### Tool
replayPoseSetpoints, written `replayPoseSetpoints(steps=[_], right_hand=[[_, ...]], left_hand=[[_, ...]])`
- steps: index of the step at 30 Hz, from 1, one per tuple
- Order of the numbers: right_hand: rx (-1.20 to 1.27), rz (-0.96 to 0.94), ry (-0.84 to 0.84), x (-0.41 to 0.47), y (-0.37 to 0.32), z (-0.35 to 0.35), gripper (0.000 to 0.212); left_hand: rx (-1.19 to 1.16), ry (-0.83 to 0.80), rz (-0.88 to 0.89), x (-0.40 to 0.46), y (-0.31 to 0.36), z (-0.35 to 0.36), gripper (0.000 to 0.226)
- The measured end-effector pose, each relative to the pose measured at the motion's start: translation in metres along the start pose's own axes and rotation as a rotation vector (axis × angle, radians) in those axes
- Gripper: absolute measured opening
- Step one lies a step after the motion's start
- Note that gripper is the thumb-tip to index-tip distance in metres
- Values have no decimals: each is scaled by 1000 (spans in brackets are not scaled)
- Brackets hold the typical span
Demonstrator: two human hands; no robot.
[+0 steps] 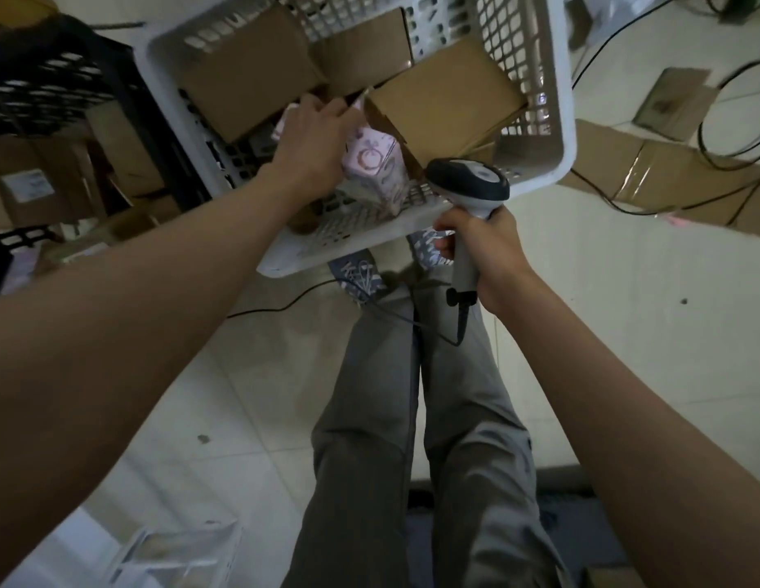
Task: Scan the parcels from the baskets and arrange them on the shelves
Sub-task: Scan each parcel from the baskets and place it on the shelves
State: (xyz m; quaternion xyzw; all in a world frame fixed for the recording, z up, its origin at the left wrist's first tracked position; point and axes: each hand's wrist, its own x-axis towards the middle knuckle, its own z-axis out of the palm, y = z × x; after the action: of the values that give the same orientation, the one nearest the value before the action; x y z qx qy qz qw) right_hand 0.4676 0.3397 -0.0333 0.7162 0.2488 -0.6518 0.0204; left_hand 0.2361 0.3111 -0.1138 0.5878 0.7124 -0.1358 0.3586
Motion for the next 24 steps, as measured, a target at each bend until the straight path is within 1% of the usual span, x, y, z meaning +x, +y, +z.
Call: replayPoseSetpoints(steps=[2,5,8,13,18,21,22,24], right_hand=[[10,-14,-9,-8,-5,-2,17],[9,-38,-30,-29,-16,-5,16],[-28,-77,-71,-62,-33,-7,17],[-108,-202,-116,-141,-77,-8,17],[-122,-337,-221,-235,-137,-7,11],[-151,-439,-295,-300,-176,-7,5],[-159,-472,-311,-322,-187,-7,8],[-171,-565,-348,-364,-207,-7,21]], left_hand=[[-15,40,-21,-17,-5,-1,60],[-67,64,-75,-49,-12,-12,59],[-183,98,-174,-98,-12,-32,62],[-394,175,-365,-193,2,-81,61],[-697,348,-543,-285,21,-153,51],[-859,492,-614,-334,31,-204,53],[-882,534,-631,-348,34,-221,53],[-911,582,-660,-374,38,-254,56]])
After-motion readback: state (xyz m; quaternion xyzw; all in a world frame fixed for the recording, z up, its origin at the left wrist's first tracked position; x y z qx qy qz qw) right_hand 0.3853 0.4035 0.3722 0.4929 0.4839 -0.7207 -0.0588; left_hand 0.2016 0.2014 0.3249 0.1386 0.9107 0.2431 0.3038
